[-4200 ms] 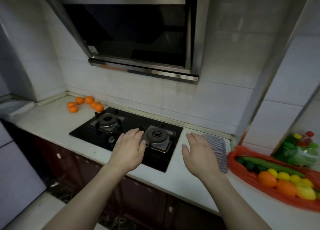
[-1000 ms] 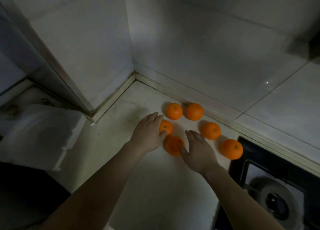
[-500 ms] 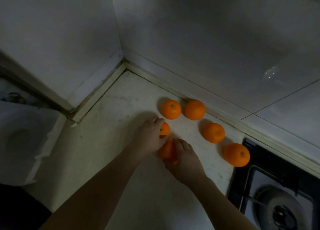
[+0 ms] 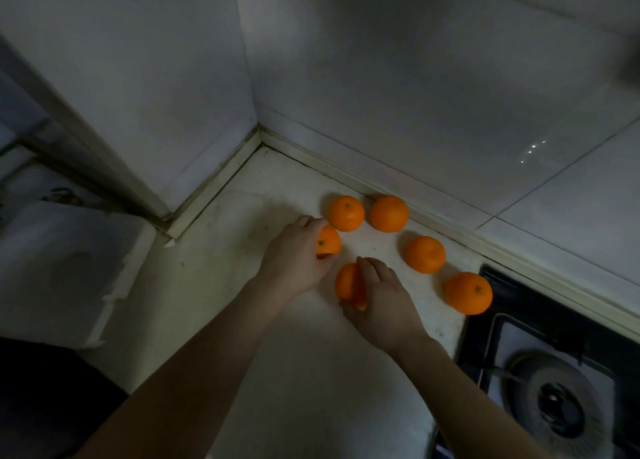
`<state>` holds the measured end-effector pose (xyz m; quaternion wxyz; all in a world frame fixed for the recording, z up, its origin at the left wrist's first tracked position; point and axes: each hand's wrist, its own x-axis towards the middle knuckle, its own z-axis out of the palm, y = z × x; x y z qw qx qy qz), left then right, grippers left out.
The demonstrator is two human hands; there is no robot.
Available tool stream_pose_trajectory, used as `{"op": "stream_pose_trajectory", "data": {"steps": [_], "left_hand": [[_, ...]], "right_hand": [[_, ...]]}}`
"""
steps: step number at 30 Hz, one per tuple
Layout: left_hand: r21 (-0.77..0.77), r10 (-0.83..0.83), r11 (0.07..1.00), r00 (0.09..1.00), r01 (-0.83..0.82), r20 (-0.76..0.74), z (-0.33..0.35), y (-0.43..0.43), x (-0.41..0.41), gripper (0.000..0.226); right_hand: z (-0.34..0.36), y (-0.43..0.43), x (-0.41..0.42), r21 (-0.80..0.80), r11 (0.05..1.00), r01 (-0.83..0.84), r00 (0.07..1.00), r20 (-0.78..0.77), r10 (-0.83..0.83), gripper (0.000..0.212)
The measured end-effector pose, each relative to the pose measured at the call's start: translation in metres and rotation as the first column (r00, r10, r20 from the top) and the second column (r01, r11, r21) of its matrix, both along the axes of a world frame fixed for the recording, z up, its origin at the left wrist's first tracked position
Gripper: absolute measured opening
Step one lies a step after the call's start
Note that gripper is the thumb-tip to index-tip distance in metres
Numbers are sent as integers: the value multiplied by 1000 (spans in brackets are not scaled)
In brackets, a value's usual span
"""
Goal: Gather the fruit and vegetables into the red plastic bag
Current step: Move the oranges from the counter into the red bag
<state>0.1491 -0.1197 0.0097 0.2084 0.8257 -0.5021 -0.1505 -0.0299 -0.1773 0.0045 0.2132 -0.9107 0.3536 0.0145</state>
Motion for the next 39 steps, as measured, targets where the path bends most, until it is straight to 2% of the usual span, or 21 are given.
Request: {"op": "stream_pose_trajectory", "data": {"steps": [12, 21, 31, 39], "left_hand": [[-179, -13, 984, 1000, 17, 28, 77, 87, -54, 61], [-229, -79, 969, 994, 94, 72, 117, 174, -107, 65], [-358, -180, 911, 978, 206, 105, 157, 253, -168, 62], [-431, -320, 836, 940, 340, 119, 182, 273, -241, 62]], "right_hand": [[76, 76, -51, -94, 983, 156, 975, 174, -138, 84], [122, 171, -114, -174, 939, 298, 928, 284, -242, 83], [162, 269, -191, -273, 873, 404, 888, 345, -304, 82], [193, 314, -276, -321, 765, 558, 809, 417, -415, 78]]}}
